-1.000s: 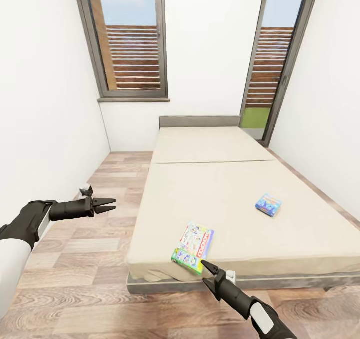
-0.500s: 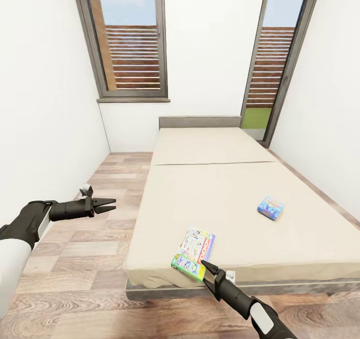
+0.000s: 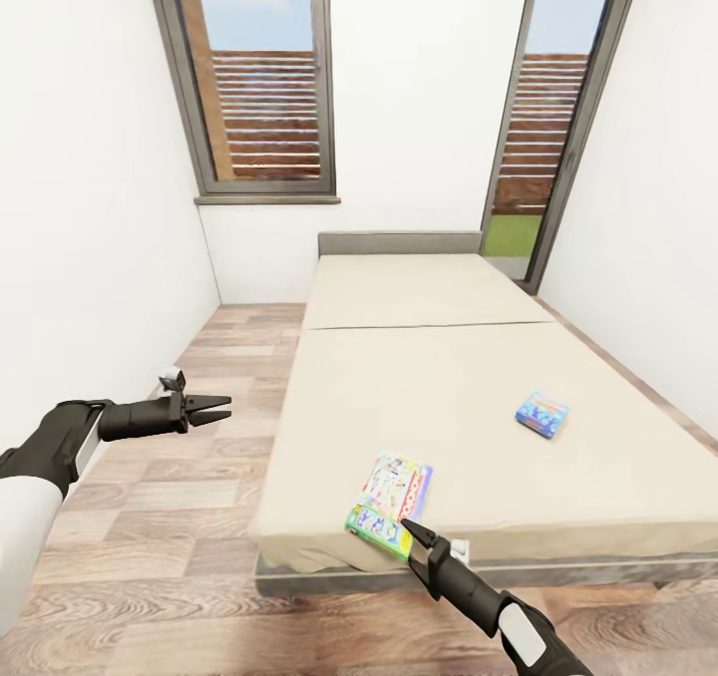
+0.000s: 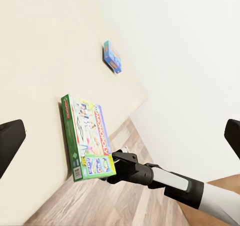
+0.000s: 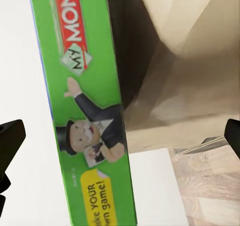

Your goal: Put all the toys in the child's room - the three board games (two on the bed and one on the table), the two jigsaw puzzles on the table, and the tennis ball on the table - inside the toy box on the table in the child's room.

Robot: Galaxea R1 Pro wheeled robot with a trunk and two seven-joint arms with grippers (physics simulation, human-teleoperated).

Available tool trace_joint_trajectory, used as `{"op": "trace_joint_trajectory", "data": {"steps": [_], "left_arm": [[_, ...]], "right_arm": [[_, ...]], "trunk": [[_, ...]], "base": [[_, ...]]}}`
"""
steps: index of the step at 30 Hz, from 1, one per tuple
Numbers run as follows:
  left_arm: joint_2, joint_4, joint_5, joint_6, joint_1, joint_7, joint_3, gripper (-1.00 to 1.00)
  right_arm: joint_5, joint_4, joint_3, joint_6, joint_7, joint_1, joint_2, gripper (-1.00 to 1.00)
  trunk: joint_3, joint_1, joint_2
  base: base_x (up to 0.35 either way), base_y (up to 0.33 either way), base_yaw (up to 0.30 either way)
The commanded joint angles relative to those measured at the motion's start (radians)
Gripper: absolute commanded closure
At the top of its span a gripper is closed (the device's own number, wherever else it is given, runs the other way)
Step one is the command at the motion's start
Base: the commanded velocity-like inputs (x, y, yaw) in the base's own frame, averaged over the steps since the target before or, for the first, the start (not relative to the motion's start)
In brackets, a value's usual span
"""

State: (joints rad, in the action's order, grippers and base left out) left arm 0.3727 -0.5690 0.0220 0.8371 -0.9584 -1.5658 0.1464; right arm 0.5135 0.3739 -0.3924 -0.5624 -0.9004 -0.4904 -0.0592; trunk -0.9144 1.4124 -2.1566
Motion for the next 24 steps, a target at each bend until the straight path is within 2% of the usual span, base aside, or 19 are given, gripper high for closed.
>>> {"op": "trace_joint_trajectory", "data": {"steps": [1, 18, 24], "left_arm": [[0.000, 0.000, 0.003, 0.011, 0.000, -0.005, 0.001, -1.00], [0.000, 0.000, 0.001, 0.010, 0.000, -0.005, 0.001, -1.00], [0.000, 0.000, 0.001, 0.010, 0.000, -0.005, 0.001, -1.00]], "right_arm": [[0.004, 0.000, -0.003, -0.007, 0.000, 0.000, -0.001, -1.00], [0.003, 0.000, -0.003, -0.007, 0.001, 0.000, -0.001, -1.00], [0.004, 0.000, -0.003, -0.008, 0.001, 0.000, 0.000, -1.00]], "trunk": [[-0.001, 0.000, 0.000], [-0.001, 0.000, 0.000], [-0.001, 0.000, 0.000]], "base": [[-0.029, 0.091, 0.000], [-0.004, 0.014, 0.000], [0.000, 0.115, 0.000]]}}
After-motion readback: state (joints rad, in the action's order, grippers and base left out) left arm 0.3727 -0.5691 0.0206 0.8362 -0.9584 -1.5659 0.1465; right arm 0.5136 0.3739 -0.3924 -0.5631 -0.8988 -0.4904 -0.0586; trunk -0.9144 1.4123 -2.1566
